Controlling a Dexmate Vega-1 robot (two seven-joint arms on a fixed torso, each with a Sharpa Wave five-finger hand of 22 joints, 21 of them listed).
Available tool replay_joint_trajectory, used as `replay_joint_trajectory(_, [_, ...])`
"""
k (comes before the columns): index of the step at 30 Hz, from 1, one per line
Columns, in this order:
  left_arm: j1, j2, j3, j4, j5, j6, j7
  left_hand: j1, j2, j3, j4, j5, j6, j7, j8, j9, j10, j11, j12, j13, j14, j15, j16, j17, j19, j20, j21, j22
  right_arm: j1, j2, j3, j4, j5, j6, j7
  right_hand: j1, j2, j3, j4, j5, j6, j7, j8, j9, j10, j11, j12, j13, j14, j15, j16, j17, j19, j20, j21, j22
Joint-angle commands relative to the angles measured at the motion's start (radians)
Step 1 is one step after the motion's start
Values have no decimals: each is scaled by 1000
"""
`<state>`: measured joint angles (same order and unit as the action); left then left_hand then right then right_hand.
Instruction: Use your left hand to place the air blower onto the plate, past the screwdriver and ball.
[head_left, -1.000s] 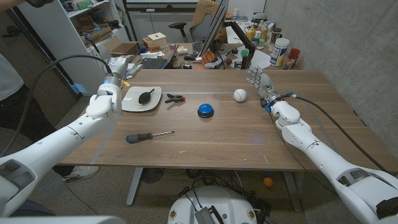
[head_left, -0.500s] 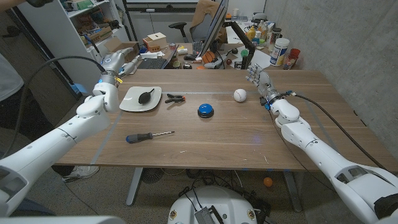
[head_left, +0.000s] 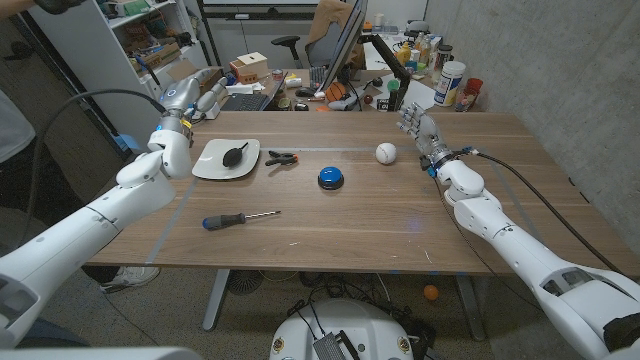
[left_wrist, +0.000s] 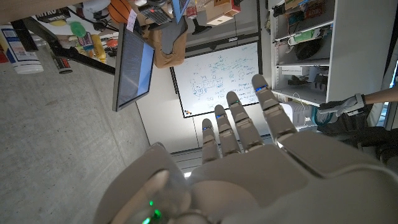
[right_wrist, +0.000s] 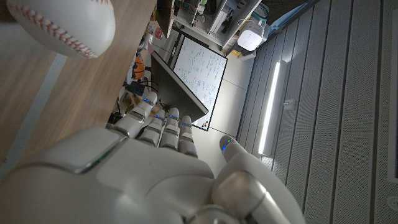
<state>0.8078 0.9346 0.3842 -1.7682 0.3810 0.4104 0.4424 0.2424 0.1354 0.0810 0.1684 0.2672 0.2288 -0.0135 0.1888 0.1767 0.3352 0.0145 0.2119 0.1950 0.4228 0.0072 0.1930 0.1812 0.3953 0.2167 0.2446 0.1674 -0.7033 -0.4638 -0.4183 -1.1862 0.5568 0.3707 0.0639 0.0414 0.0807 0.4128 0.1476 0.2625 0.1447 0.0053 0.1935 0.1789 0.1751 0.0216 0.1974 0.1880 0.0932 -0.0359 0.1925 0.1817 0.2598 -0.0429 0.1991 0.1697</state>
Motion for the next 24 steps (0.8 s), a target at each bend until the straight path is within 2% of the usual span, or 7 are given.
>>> replay_joint_trajectory(1, [42, 0, -45, -47, -56, -44, 32, -28, 6, -9, 6, 12, 14, 21, 6, 1, 23, 6, 6, 1, -2, 15, 1, 1, -17, 0, -16, 3, -56, -30, 20, -74, 11, -4, -24, 4, 46, 5, -4, 6, 10, 2, -1, 5, 13, -1, 2, 5, 10, -17, 0, 1, -3, -51, -4, 4])
replay_joint_trajectory(5, [71, -1, -76, -63, -90, -75, 46, -49, 10, -15, 8, 17, 17, 23, 3, 1, 30, 11, 5, 0, -41, 27, -12, 1, -30, 0, -30, 3, -90, -46, 28, -127, 9, -15, -51, 4, 45, 4, -4, 6, 10, 2, -1, 5, 13, -1, 2, 5, 11, -16, 0, 1, -4, -52, -5, 4])
replay_joint_trajectory(12, [129, 12, -130, -92, -147, -132, 48, -73, 14, -20, 9, 23, 6, 52, -4, 0, 25, 26, 0, -2, -44, 24, -8, 0, -35, -1, -41, 4, -167, -65, 43, -229, -2, -16, -111, 3, 45, 4, -4, 6, 12, 2, 0, 5, 14, -1, 2, 5, 11, -15, 0, 1, -4, -53, -5, 4])
replay_joint_trajectory(15, [154, 11, -152, -101, -166, -162, 57, -92, 15, -25, 8, 27, 0, 49, -6, 0, 9, 23, -9, -4, -77, 38, -16, -1, -43, -1, -49, 4, -205, -71, 46, -265, -8, -12, -131, 3, 45, 4, -3, 5, 11, 1, -1, 5, 13, -1, 2, 6, 11, -15, -1, 2, -4, -53, -4, 4])
replay_joint_trajectory(20, [170, 9, -158, -96, -189, -200, 41, -114, 14, -30, 7, 32, -11, 47, -8, -1, -17, 50, -19, -6, -109, 50, -18, -1, -56, 0, -57, 4, -257, -75, 54, -289, -5, -2, -153, 2, 45, 4, -3, 5, 11, 2, -1, 5, 13, -2, 2, 6, 12, -15, 0, 2, -4, -53, -4, 4])
replay_joint_trajectory(24, [181, 4, -151, -104, -186, -205, 39, -125, 12, -34, 7, 35, -25, 58, -11, -1, -23, 66, -20, -8, -115, 52, -15, -1, -67, 0, -61, 4, -275, -66, 58, -278, 4, 15, -151, 2, 45, 4, -3, 5, 12, 2, 0, 5, 14, -2, 2, 6, 13, -16, 0, 2, -4, -53, -4, 4])
